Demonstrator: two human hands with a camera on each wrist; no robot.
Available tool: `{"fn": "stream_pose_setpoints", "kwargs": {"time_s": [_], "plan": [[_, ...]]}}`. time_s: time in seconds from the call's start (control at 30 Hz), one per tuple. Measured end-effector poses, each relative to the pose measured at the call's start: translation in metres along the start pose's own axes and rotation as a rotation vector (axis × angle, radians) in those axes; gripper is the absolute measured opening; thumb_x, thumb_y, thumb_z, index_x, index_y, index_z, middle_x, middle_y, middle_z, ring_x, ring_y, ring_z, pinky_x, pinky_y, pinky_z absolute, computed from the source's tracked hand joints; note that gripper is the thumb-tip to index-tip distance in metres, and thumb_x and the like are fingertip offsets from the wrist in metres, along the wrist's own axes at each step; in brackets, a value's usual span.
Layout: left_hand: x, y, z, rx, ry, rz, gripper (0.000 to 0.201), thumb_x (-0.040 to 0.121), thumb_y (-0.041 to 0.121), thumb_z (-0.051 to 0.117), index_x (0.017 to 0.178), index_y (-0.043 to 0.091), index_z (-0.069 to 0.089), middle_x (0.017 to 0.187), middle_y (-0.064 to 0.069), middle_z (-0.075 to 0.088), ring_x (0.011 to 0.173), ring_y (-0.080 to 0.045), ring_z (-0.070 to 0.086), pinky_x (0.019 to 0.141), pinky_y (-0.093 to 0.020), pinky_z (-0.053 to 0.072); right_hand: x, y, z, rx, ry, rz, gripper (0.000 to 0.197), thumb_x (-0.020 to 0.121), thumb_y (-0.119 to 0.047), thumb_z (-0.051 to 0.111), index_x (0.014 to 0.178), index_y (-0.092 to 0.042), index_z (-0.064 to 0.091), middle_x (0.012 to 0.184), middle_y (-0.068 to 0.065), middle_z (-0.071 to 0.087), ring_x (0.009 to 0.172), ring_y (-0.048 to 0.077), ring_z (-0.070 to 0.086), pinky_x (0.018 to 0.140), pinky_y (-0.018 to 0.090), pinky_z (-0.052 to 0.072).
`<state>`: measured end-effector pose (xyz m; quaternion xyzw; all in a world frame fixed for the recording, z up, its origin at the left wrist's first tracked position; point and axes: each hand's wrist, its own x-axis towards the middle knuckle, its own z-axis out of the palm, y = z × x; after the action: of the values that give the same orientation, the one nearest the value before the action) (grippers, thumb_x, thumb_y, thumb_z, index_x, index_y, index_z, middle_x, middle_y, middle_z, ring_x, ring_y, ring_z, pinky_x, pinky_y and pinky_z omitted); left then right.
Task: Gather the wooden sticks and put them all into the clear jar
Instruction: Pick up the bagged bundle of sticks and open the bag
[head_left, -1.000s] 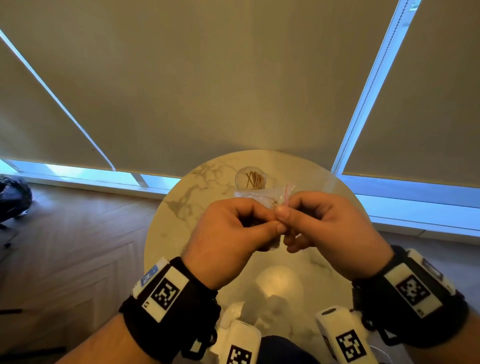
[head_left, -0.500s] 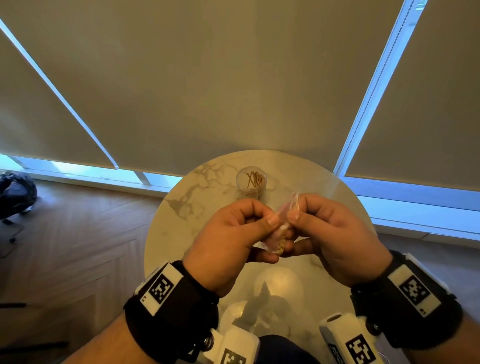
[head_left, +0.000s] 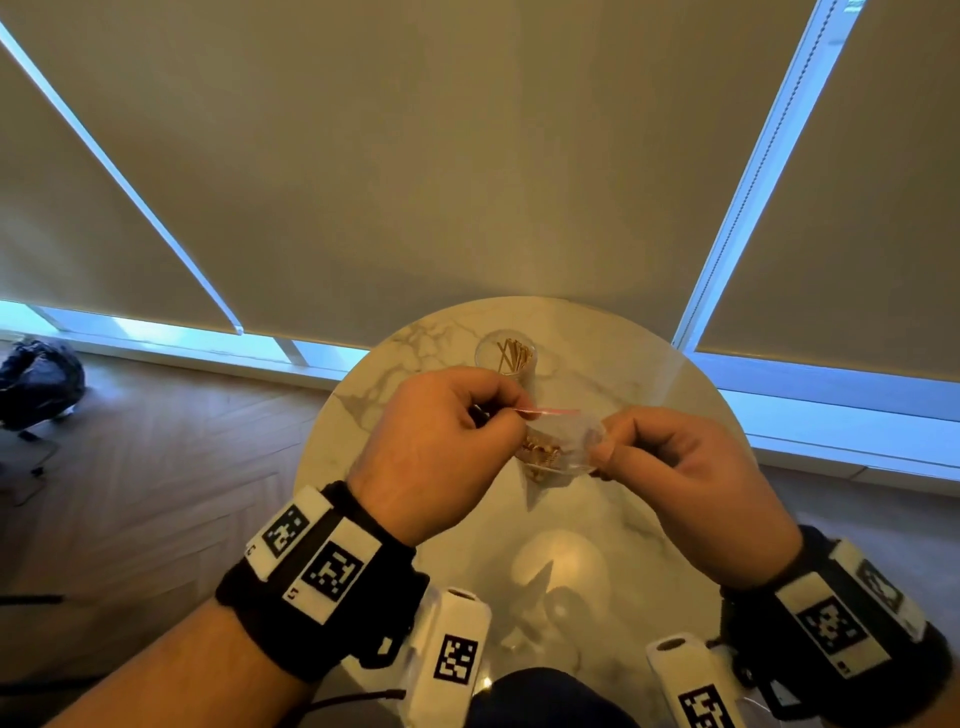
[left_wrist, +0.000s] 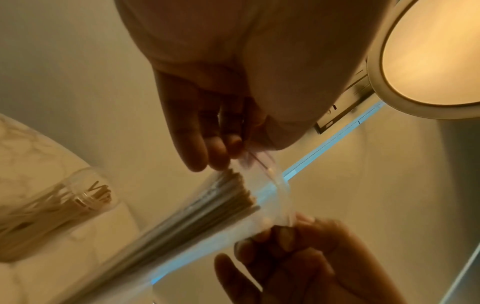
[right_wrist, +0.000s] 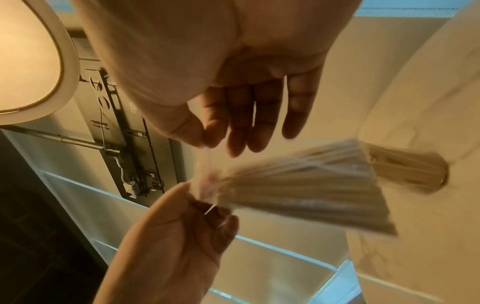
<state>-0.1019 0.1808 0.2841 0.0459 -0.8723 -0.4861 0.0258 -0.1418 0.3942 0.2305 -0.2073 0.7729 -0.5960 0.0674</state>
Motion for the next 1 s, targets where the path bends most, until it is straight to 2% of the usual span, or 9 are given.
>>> {"fn": "stream_pose_setpoints", "kwargs": {"time_s": [0.13, 0.27, 0.4, 0.5, 0.6, 0.67, 0.73, 0.83, 1.0], "plan": [[0.009, 0.012, -0.008, -0.062, -0.179, 0.006, 0.025, 0.091, 0.004, 0.059, 0.085, 0.019, 0.078, 0.075, -0.009, 0.074, 0.07, -0.023, 0.074, 0.069, -0.042, 0.065, -0.002, 0.014, -0.01, 0.051, 0.026, -0.103, 0.037, 0.081, -0.05, 0.074, 0.092, -0.016, 0.069, 0.099, 0.002, 0.07, 0.099, 0.023, 0.067, 0.092, 0.049, 0.055], [0.017, 0.022, -0.014, -0.211, -0.267, 0.047, 0.024, 0.087, 0.006, 0.057, 0.077, 0.016, 0.077, 0.063, -0.01, 0.063, 0.06, -0.013, 0.06, 0.054, -0.021, 0.049, -0.001, 0.017, -0.007, 0.045, -0.225, -0.06, 0.088, 0.063, -0.057, 0.089, 0.139, -0.035, 0.051, 0.14, -0.01, 0.06, 0.135, 0.014, 0.055, 0.112, 0.042, 0.043], [0.023, 0.021, -0.01, -0.46, -0.279, 0.025, 0.026, 0.084, 0.011, 0.054, 0.075, 0.019, 0.077, 0.067, 0.0, 0.065, 0.061, -0.012, 0.057, 0.055, -0.023, 0.045, 0.001, 0.015, 0.008, 0.042, -0.461, 0.119, 0.058, 0.071, -0.038, 0.092, 0.124, -0.03, 0.068, 0.116, -0.006, 0.076, 0.11, 0.012, 0.072, 0.1, 0.045, 0.056], [0.026, 0.011, -0.001, -0.688, -0.112, 0.006, 0.028, 0.097, 0.034, 0.056, 0.099, 0.015, 0.076, 0.089, -0.008, 0.064, 0.082, -0.023, 0.061, 0.065, -0.028, 0.05, 0.001, 0.01, 0.017, 0.098, -0.404, 0.146, 0.033, 0.086, -0.039, 0.078, 0.109, -0.016, 0.073, 0.1, 0.004, 0.08, 0.093, 0.019, 0.076, 0.09, 0.042, 0.06], [0.028, 0.001, 0.01, -0.899, -0.081, 0.009, 0.086, 0.076, 0.073, 0.065, 0.136, 0.011, 0.056, 0.127, -0.015, 0.067, 0.12, -0.036, 0.062, 0.097, -0.049, 0.051, 0.002, 0.002, 0.022, 0.25, -0.345, 0.18, 0.033, 0.09, -0.036, 0.073, 0.107, -0.008, 0.07, 0.091, 0.009, 0.079, 0.079, 0.022, 0.076, 0.071, 0.036, 0.061], [0.025, 0.004, 0.016, -0.858, -0.222, 0.107, 0.103, 0.069, 0.067, 0.079, 0.146, 0.007, 0.045, 0.134, -0.022, 0.064, 0.126, -0.041, 0.06, 0.105, -0.058, 0.047, 0.003, -0.002, 0.025, 0.383, -0.364, 0.192, 0.034, 0.088, -0.037, 0.069, 0.102, -0.006, 0.07, 0.086, 0.012, 0.076, 0.069, 0.021, 0.071, 0.061, 0.032, 0.058], [0.02, 0.011, 0.022, -0.728, -0.261, 0.156, 0.081, 0.076, 0.043, 0.085, 0.139, 0.006, 0.052, 0.11, -0.021, 0.073, 0.107, -0.037, 0.07, 0.095, -0.052, 0.054, 0.004, -0.004, 0.029, 0.476, -0.404, 0.209, 0.023, 0.086, -0.035, 0.071, 0.097, -0.015, 0.073, 0.086, 0.013, 0.074, 0.068, 0.021, 0.07, 0.059, 0.032, 0.057], [0.019, 0.017, 0.03, -0.646, -0.137, 0.168, 0.018, 0.094, 0.023, 0.065, 0.107, 0.012, 0.07, 0.079, -0.009, 0.072, 0.08, -0.025, 0.071, 0.078, -0.039, 0.056, 0.002, -0.002, 0.033, 0.465, -0.498, 0.244, 0.024, 0.075, -0.031, 0.083, 0.095, -0.02, 0.076, 0.093, 0.016, 0.075, 0.077, 0.026, 0.071, 0.061, 0.034, 0.057], [0.008, 0.015, 0.039, -0.584, -0.145, 0.223, 0.021, 0.101, 0.025, 0.056, 0.111, 0.008, 0.062, 0.077, -0.01, 0.071, 0.077, -0.019, 0.072, 0.077, -0.032, 0.057, -0.002, 0.006, 0.034, 0.351, -0.437, 0.259, 0.045, 0.067, -0.04, 0.091, 0.084, -0.006, 0.067, 0.065, 0.01, 0.062, 0.053, 0.021, 0.054, 0.055, 0.035, 0.044]]}}
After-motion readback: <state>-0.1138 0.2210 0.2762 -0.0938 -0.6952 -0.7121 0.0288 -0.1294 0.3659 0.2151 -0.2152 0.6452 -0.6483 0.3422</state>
